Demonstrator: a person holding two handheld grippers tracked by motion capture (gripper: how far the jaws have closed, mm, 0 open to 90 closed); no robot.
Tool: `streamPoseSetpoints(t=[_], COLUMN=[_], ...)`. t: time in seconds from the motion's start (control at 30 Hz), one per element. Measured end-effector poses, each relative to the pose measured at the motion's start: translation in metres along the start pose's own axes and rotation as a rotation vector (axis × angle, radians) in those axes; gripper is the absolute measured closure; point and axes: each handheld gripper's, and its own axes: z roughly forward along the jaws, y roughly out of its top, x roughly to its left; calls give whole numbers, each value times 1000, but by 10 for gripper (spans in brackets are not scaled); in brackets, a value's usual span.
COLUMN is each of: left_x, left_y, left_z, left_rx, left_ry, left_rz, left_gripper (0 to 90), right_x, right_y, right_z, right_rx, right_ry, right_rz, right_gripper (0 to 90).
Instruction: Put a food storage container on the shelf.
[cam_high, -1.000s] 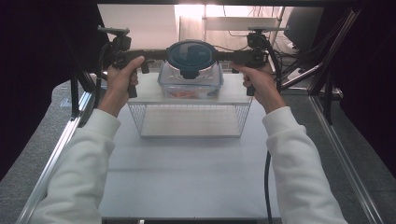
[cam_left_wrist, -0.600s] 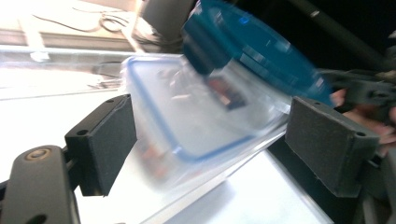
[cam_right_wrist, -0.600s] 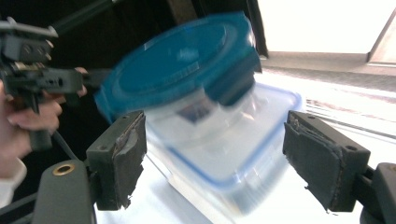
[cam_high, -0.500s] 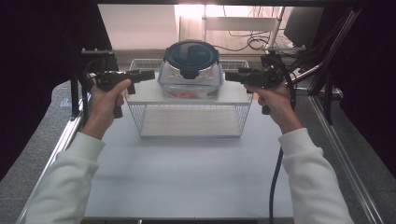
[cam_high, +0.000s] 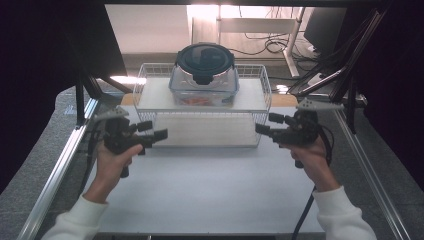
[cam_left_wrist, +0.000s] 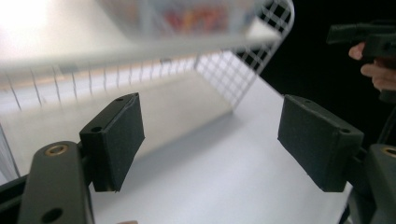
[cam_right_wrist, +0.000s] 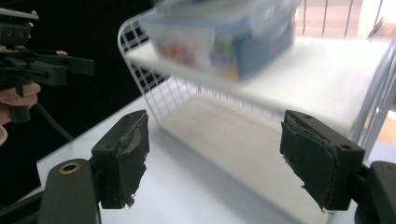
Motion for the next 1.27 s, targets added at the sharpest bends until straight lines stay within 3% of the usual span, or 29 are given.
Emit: streamPoseSetpoints(t=[0.07, 0.1, 0.17, 0.3, 0.33, 0.43, 0.5, 0.7, 0.93, 1.27], left_x=[-8, -8, -12, -19, -19, -18, -15, -17, -15, -12], left_y=[-26, -26, -41, -67, -81, -95, -113, -125, -123, -123], left_z=[5, 5, 9, 16, 20, 27, 34, 42, 39, 44], left_rx=[36, 36, 50, 78, 101, 131, 174, 200, 171, 181], left_ry=[33, 33, 57, 67, 60, 80, 101, 110, 125, 131], left_rz=[29, 29, 54, 74, 59, 69, 60, 59, 59, 66], left_gripper=[218, 218, 219, 219, 218, 219, 222, 224, 227, 214], right_x=[3, 3, 3, 1, -2, -6, -8, -10, -8, -9], right_y=[-25, -25, -40, -72, -90, -106, -127, -147, -145, -147], right_z=[-5, -5, -6, -4, -1, 4, 9, 18, 17, 17], right_rx=[15, 15, 17, 54, 74, 115, 158, 199, 180, 175], right_ry=[-6, -6, -7, -36, -57, -74, -117, -129, -125, -137], right_rz=[-2, -2, 17, 33, 47, 56, 38, 53, 31, -5], right_gripper=[238, 238, 238, 238, 239, 235, 238, 232, 236, 227])
